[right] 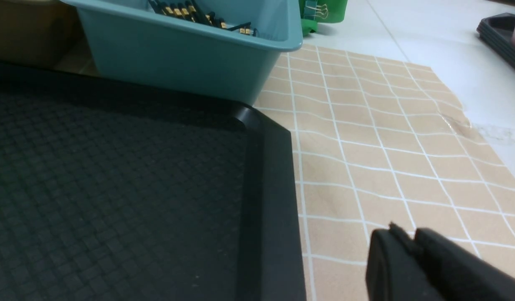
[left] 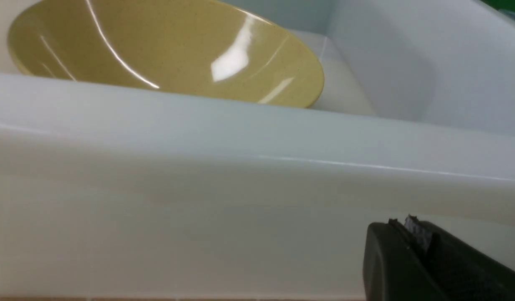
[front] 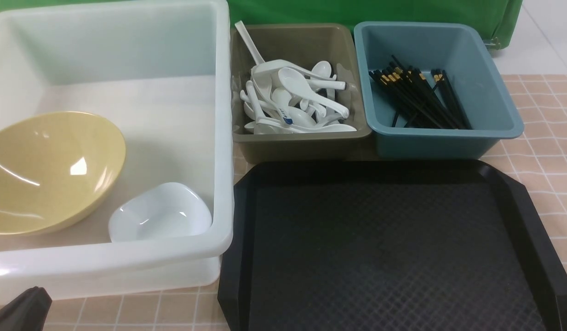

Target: On brown table put chopsticks spoon bowls plates into blue grey white boxes.

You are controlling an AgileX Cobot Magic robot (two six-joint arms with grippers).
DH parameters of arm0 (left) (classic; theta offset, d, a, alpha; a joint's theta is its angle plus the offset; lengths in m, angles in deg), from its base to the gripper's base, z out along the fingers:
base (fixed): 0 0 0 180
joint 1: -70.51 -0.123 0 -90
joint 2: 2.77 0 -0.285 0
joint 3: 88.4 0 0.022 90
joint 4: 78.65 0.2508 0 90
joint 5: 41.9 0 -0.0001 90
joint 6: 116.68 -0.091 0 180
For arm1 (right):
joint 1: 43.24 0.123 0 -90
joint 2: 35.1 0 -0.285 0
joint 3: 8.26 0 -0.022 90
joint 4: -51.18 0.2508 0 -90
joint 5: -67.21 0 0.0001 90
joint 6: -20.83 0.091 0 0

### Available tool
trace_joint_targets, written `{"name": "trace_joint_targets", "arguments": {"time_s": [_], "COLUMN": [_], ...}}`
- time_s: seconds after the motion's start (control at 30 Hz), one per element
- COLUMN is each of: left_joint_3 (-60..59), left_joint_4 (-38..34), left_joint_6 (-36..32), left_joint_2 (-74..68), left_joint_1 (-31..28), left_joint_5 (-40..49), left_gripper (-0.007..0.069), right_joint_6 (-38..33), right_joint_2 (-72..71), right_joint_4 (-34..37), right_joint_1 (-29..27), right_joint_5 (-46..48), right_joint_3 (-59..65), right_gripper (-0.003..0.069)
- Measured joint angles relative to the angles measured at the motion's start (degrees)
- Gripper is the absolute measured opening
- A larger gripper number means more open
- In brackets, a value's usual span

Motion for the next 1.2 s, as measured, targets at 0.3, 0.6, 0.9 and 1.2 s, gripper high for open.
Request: {"name": "trace_joint_targets", "arguments": {"time_s": [0.3, 0.6, 0.9, 1.2], "left_joint_3": [0.0, 0.0, 0.0, 0.0], "left_joint_4": [0.06, 0.06, 0.06, 0.27], "left_joint_6": [0.0, 0.0, 0.0, 0.0], "left_joint_2": [0.0, 0.0, 0.0, 0.0], "left_joint_1": [0.0, 0.0, 0.0, 0.0], "left_joint_5": [0.0, 0.0, 0.0, 0.0], "left_gripper": [0.0001, 0.0001, 0.0001, 0.0001], "right_joint_6": [0.0, 0.0, 0.0, 0.0], "right_joint_2": [0.0, 0.0, 0.0, 0.0], "right_joint_4": [0.0, 0.0, 0.0, 0.0], "right_joint_1": [0.0, 0.0, 0.0, 0.0], "right_joint_5": [0.0, 0.0, 0.0, 0.0], "right_joint_3": [0.0, 0.0, 0.0, 0.0], "right_gripper": [0.0116, 0.0121, 0.0132, 0.0139]}}
